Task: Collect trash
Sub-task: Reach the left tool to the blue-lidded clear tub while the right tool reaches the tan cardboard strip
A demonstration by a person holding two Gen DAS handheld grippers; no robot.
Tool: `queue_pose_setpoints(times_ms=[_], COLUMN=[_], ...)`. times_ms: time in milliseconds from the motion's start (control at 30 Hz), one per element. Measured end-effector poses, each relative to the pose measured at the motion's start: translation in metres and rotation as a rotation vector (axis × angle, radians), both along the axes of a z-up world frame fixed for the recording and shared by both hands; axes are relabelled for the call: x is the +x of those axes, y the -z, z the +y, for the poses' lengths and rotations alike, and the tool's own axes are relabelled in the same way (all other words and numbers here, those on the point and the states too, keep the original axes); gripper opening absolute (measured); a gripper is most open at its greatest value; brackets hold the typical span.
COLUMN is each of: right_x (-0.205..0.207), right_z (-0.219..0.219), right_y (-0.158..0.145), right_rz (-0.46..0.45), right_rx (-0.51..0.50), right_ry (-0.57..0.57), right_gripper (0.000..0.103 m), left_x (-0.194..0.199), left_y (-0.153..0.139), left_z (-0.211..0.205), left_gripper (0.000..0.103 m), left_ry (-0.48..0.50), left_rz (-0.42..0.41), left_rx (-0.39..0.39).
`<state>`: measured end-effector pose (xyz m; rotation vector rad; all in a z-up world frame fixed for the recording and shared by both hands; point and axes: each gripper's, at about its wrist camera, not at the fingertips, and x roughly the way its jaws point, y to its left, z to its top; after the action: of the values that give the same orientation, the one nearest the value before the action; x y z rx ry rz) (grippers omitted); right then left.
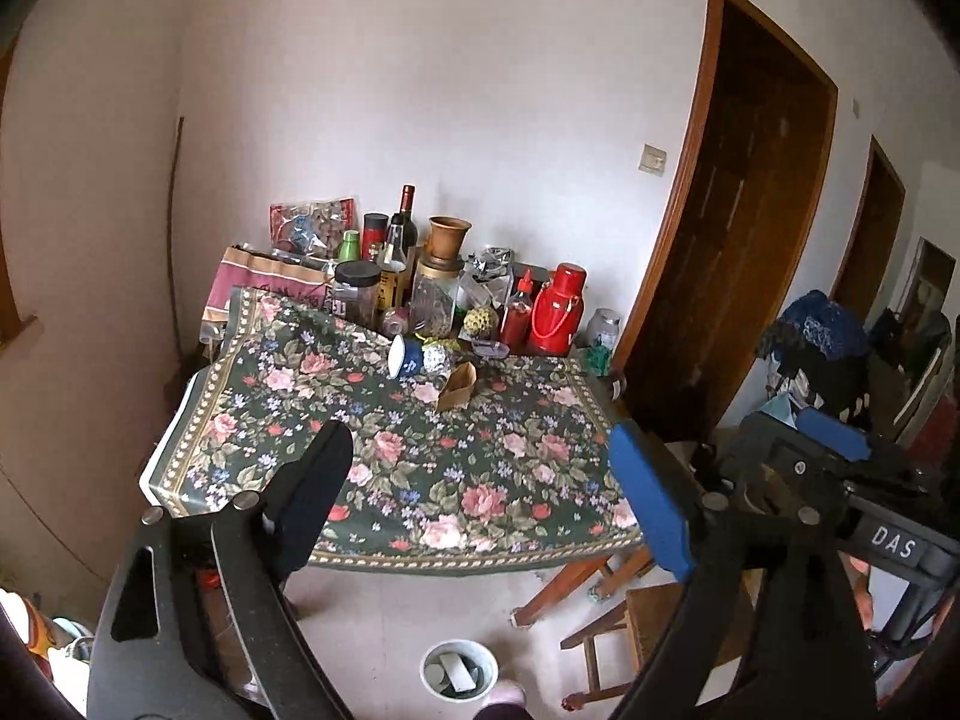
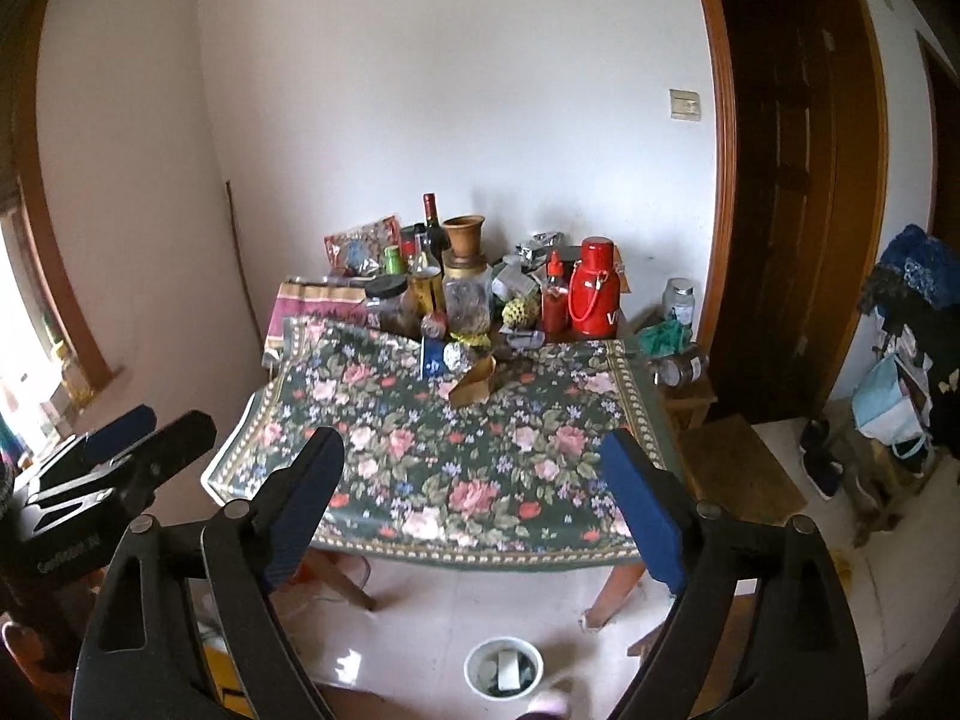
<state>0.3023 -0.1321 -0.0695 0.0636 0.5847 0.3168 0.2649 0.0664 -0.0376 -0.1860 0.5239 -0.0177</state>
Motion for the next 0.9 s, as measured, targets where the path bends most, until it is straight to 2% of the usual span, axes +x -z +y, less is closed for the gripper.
queue_pose_setpoints(times_ms=[167, 400, 600, 733, 900], right_x=[0.036, 0.114, 0.174, 0.215, 0.259], right_z=[-0.007, -0.017, -0.027, -0.025, -0.018], right_y=[0.003, 0.002, 0.008, 0.025, 0.054], right_rz=[0.016, 0.024, 0.064, 0.12, 0.232], right_rx=[0.014, 0.0, 0.002, -0.016, -0.006], right_ry=[-0.003, -0.029, -0.073, -0.099, -0.1], right_gripper=[0.086, 0.086, 0.086, 0.086, 0.086], left_x=[0.034, 0.107, 0.164, 0.197, 0.227], left_y=[0.002, 0.0, 0.009, 0.023, 0.04], left_z=[-0.001, 0.007, 0.017, 0.025, 0.036], left_gripper=[0.087, 0.087, 0.087, 0.087, 0.087], left_ry=[-0.023, -0.1, -0.19, -0.286, -0.324], left_rz=[0.007, 0.016, 0.055, 0.105, 0.171], left_rx=[0.018, 0.013, -0.035, -0.054, -0.032])
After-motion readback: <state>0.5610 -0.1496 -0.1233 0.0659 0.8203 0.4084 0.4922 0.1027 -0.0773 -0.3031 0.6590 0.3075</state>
